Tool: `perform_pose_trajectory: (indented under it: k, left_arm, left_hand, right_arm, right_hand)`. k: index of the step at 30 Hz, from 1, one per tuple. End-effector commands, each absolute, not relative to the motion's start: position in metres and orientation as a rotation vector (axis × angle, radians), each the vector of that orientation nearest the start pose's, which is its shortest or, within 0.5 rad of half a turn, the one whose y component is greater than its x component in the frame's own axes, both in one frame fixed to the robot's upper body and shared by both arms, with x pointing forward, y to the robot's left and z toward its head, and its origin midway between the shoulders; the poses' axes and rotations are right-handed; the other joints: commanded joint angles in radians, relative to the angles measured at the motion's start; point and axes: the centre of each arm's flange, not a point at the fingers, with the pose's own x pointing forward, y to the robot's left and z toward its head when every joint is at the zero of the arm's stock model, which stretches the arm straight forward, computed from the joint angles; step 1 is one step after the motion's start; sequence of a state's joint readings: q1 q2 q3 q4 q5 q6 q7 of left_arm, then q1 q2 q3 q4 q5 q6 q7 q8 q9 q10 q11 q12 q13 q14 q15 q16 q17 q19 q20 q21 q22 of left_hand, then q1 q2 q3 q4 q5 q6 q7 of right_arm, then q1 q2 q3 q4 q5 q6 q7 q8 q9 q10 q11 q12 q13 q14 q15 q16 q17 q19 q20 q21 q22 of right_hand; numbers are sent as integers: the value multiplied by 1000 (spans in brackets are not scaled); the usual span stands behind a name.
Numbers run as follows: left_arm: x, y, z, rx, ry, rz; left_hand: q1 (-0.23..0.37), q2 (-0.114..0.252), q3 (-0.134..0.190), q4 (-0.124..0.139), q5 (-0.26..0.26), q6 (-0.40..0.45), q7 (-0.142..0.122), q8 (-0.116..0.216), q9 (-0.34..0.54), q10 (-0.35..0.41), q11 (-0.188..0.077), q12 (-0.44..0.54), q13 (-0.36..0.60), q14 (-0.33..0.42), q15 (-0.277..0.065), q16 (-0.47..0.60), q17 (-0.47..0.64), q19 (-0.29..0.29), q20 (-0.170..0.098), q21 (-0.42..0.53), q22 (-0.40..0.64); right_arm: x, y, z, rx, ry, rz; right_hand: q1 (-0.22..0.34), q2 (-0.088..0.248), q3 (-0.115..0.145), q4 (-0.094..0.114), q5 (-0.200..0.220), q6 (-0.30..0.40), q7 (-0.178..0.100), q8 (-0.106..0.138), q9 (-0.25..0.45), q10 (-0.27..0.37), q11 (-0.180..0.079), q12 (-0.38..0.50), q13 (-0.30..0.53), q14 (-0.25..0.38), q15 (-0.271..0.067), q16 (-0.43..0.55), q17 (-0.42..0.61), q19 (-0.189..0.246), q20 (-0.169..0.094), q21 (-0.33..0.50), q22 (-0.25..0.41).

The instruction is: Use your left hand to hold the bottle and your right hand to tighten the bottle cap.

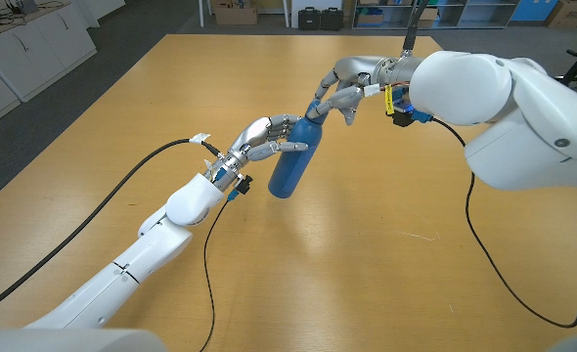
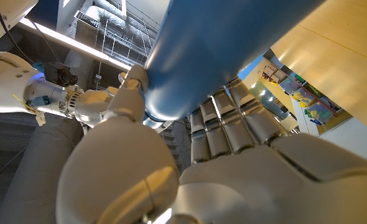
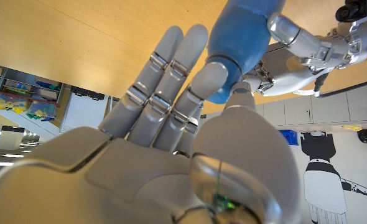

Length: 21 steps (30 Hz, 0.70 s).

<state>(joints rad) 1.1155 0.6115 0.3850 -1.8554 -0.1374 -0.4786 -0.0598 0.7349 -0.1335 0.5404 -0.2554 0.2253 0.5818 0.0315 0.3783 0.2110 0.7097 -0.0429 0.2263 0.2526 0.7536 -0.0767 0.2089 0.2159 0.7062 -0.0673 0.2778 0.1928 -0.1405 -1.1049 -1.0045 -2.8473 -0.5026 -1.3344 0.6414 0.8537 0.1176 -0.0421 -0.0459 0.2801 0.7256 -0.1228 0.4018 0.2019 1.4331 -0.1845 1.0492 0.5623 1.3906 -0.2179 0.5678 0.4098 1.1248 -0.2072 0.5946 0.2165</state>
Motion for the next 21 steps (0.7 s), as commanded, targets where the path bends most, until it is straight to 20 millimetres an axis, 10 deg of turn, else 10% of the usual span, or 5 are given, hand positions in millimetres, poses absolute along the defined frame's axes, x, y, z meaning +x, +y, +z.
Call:
perform_pose_trajectory:
  k: [1, 9, 21]
  left_arm:
    - [489, 157, -19, 459, -1017, -543]
    - [489, 156, -19, 461, -1017, -547]
    - [488, 154, -21, 457, -1014, -547]
  left_hand:
    - [155, 202, 87, 79, 5, 121, -113, 8, 5, 69, -65, 4, 3, 4, -155, 0, 4, -5, -86, -3, 2]
    - [155, 202, 88, 79, 6, 120, -114, 7, 5, 70, -66, 4, 4, 4, -156, 0, 5, -6, -86, -3, 2]
    - [156, 202, 88, 79, 6, 123, -114, 8, 5, 70, -66, 3, 4, 4, -155, 0, 5, -6, -86, -3, 2]
  right_arm:
    - [333, -134, 154, -1523, -440, -9]
    - [331, -137, 155, -1520, -377, -46]
    - [331, -147, 157, -1502, -394, -122]
  right_hand:
    - [-17, -19, -3, 17, -6, 651, 15, 462, 212, 0, 4, 38, -2, 6, -1, 15, 10, 6, -2, 9, 5]
    - [-111, -55, -54, 62, -18, 661, 10, 506, 201, -2, 4, 86, -28, 0, 1, 23, 7, 4, -1, 13, 1]
    - [-450, -121, -214, 211, -54, 599, 27, 567, 191, -3, -2, 193, -108, -9, 2, 45, -4, 10, -1, -3, -14]
